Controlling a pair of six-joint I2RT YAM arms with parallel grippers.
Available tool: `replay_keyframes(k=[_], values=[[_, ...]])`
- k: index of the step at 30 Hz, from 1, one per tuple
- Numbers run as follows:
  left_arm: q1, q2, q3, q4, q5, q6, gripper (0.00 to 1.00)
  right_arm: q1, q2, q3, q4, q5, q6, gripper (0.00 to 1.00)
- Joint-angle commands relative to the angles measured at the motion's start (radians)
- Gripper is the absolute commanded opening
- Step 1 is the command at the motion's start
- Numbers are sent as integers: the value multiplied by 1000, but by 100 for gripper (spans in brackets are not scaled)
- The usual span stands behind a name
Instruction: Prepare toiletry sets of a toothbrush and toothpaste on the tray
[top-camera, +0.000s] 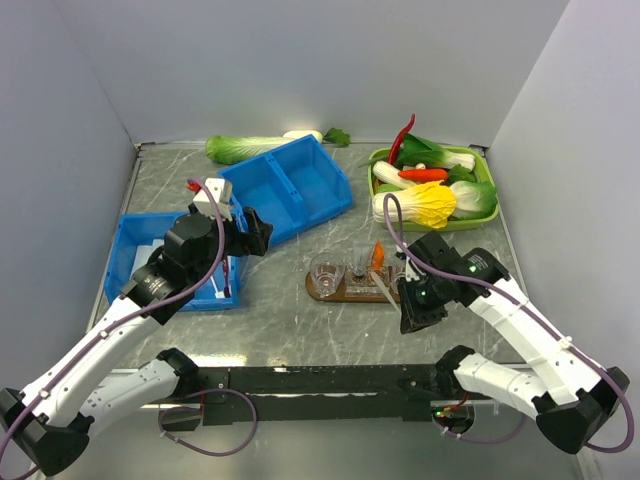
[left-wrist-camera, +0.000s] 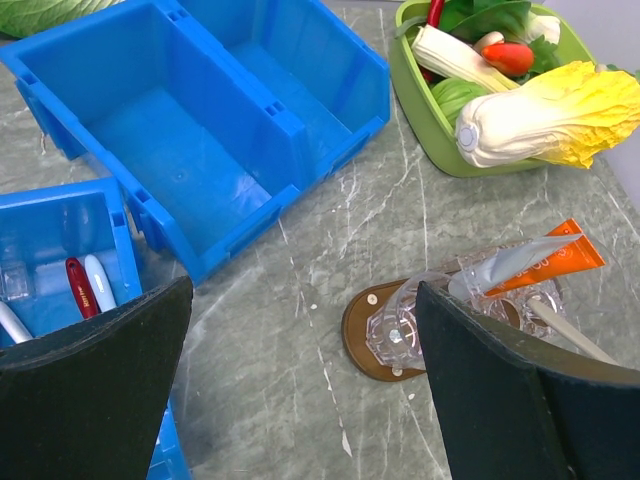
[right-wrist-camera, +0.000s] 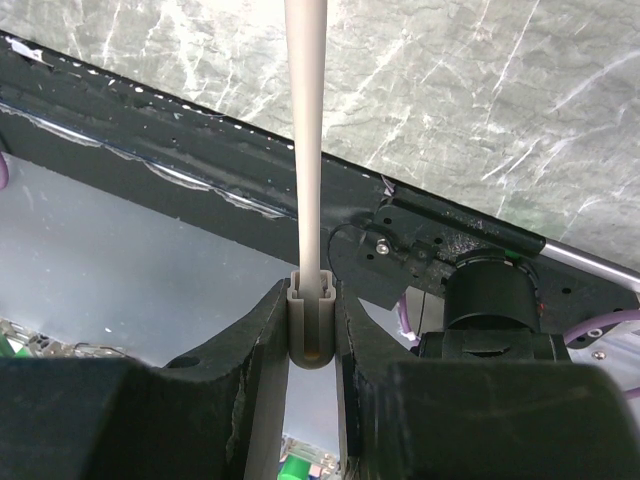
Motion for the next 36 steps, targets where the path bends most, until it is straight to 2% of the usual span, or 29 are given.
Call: replay_keyframes(k=[1, 17, 28, 36], values=[[3, -21, -3, 31, 19, 16, 96, -9, 21, -7, -247, 20, 15, 0], [3, -21, -1, 28, 21, 17, 96, -24, 95, 19, -247, 28, 22, 0], [3, -15, 2, 25, 1, 20, 97, -30, 161, 96, -245, 24, 9, 0], [3, -11, -1, 27, 7, 19, 97, -39, 210, 139, -244, 39, -1, 5]])
